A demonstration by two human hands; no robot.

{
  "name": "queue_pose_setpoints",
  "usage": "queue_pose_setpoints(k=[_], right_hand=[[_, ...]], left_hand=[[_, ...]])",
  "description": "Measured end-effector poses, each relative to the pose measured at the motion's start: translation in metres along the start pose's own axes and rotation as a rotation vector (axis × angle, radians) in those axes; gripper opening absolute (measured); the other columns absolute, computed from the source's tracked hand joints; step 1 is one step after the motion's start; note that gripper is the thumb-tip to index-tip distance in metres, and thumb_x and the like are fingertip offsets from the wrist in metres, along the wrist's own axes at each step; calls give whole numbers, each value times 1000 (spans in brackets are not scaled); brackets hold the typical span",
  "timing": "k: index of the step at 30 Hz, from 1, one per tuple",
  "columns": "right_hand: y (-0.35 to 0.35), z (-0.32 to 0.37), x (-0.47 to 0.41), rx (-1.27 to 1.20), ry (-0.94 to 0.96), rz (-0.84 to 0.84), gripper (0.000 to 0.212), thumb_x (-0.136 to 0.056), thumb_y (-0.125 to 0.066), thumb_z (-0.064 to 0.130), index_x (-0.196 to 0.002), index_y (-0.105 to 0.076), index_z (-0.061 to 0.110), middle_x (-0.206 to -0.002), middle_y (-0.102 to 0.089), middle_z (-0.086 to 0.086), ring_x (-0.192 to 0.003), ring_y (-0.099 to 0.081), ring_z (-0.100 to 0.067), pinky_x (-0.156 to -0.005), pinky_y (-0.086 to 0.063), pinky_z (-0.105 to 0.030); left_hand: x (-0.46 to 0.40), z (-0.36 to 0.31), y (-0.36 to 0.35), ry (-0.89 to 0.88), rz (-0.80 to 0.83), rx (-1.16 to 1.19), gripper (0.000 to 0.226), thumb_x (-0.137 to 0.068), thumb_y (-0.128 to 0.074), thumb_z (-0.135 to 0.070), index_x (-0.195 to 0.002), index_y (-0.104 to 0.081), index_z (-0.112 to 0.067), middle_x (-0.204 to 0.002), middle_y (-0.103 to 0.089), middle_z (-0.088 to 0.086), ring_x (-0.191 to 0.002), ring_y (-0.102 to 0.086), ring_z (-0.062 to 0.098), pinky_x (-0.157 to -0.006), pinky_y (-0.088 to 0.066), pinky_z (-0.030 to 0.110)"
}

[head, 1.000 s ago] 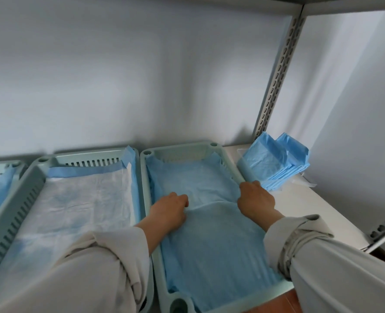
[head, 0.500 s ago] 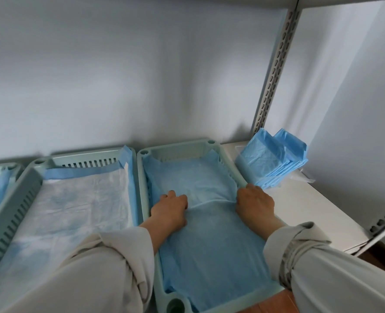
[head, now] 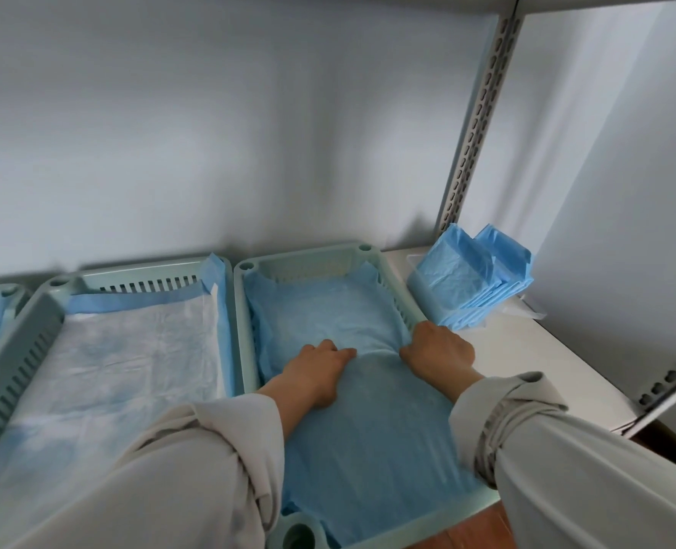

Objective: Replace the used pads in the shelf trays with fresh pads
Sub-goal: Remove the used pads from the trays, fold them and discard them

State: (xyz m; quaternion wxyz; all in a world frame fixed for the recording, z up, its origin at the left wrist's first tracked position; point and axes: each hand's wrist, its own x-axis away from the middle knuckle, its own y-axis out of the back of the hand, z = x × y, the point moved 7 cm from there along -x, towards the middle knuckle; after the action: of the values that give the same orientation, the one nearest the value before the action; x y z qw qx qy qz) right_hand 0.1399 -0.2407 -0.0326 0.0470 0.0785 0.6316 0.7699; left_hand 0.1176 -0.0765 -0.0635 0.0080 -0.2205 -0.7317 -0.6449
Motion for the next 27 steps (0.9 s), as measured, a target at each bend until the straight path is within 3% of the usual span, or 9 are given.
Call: queue_pose_setpoints(k=[9, 13, 15, 18, 20, 22, 25, 27], right_hand=[[-9, 7, -1, -103, 1, 19, 29, -88, -45, 15, -113, -58, 9, -118, -64, -14, -109, -62, -30, -90, -47, -35], [20, 13, -3, -188, 69, -234, 24, -84, -52, 29, -100, -66, 18, -109, -65, -7, -105, -59, -30, -81, -44, -31], [31, 16, -6, -294, 100, -282, 20, -84, -54, 31, -90, -66, 17, -101, -62, -5, -100, -58, -27, -76, -40, -30], [27, 10, -12, -519, 36, -125, 25, -81, -63, 37, -81, -63, 11, -82, -62, -4, -88, -62, -26, -73, -44, -31], [17, 9, -10, -476, 35, 15, 34, -76, -70, 40, -71, -59, 8, -68, -57, -3, -76, -61, -26, -67, -44, -31], [13, 6, -8, -455, 10, 44, 34, -80, -68, 31, -59, -49, 13, -61, -48, -1, -73, -55, -25, -65, -39, -29], [20, 6, -1, -671, -55, 45, 35, -89, -59, 28, -60, -52, 10, -72, -54, -10, -76, -54, -25, -68, -40, -30], [26, 9, 3, -790, -91, 74, 30, -93, -55, 26, -86, -65, -1, -89, -59, -15, -82, -56, -26, -72, -43, -31]], left_hand=[[-14, 0, 4, 66, 130, -167, 83, -84, -69, -25, -151, -19, -26, -150, -21, 10, -134, -31, 37, -112, -34, 43], [-20, -1, 4, 88, 168, -171, 82, -83, -71, -24, -149, -23, -31, -148, -21, 8, -134, -28, 36, -110, -35, 46], [-21, 1, 5, 85, 165, -161, 82, -82, -71, -25, -148, -24, -32, -147, -22, 8, -133, -29, 36, -110, -36, 46], [-20, 0, 5, 71, 147, -148, 79, -83, -70, -25, -148, -25, -32, -147, -23, 8, -132, -30, 36, -110, -36, 44], [-16, 0, 4, 59, 123, -127, 77, -85, -67, -23, -149, -24, -31, -148, -23, 8, -133, -30, 35, -110, -36, 42], [-12, 0, -1, 42, 98, -82, 73, -88, -62, -20, -149, -24, -28, -149, -22, 8, -134, -30, 34, -111, -33, 39], [1, 1, -6, 24, 87, 28, 71, -90, -56, -16, -151, -20, -21, -154, -20, 9, -140, -28, 30, -116, -25, 33], [12, 1, -6, 29, 78, 135, 68, -92, -54, -15, -151, -21, -16, -156, -22, 9, -143, -27, 25, -115, -22, 27]])
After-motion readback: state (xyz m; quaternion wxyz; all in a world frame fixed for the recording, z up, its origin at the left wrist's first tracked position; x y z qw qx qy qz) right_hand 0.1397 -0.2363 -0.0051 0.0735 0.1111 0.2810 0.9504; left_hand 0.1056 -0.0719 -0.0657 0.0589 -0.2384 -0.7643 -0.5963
